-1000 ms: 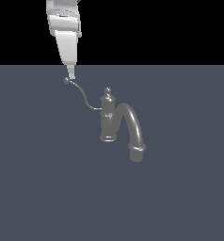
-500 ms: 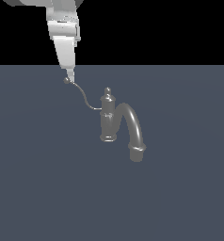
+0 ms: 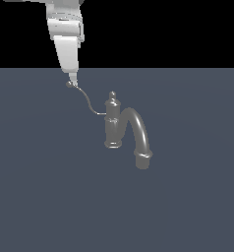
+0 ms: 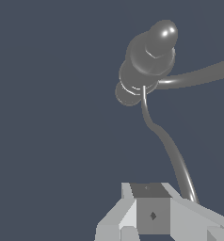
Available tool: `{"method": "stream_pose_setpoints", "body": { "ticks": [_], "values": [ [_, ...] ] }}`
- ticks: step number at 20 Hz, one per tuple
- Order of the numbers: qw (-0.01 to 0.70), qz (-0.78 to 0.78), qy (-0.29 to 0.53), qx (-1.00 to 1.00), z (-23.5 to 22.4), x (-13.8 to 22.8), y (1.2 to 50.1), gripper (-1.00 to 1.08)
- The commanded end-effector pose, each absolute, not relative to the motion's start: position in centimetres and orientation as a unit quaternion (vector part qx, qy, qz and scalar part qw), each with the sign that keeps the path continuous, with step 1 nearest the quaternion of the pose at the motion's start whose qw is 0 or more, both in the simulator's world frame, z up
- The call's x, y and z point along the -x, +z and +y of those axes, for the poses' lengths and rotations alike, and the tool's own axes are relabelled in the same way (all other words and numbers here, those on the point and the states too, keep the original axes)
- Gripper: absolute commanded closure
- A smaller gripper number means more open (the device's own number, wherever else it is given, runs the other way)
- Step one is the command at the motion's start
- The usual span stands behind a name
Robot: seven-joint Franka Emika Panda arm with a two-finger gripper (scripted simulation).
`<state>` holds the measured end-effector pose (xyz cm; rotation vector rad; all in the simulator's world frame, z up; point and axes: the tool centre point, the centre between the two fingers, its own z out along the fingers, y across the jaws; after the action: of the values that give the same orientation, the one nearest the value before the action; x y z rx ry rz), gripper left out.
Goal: Turn on the faucet by rotating a designated handle.
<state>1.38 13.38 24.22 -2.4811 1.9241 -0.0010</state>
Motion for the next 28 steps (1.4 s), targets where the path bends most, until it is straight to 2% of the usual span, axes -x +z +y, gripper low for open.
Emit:
{"method": "stream_pose_setpoints", "body": {
  "ticks": [1, 21, 23, 28],
  "values": [
    [0.0, 0.613, 0.0, 0.79, 13.1, -0.5, 24.2, 1.08],
    [0.0, 0.613, 0.0, 0.79, 11.4, 5.5, 24.2, 1.08],
    [0.003, 0.617, -0.004, 0.787, 11.0, 4.7, 24.4, 1.08],
    [0.003, 0.616, -0.003, 0.788, 9.3, 6.0, 24.4, 1.08]
  ]
}}
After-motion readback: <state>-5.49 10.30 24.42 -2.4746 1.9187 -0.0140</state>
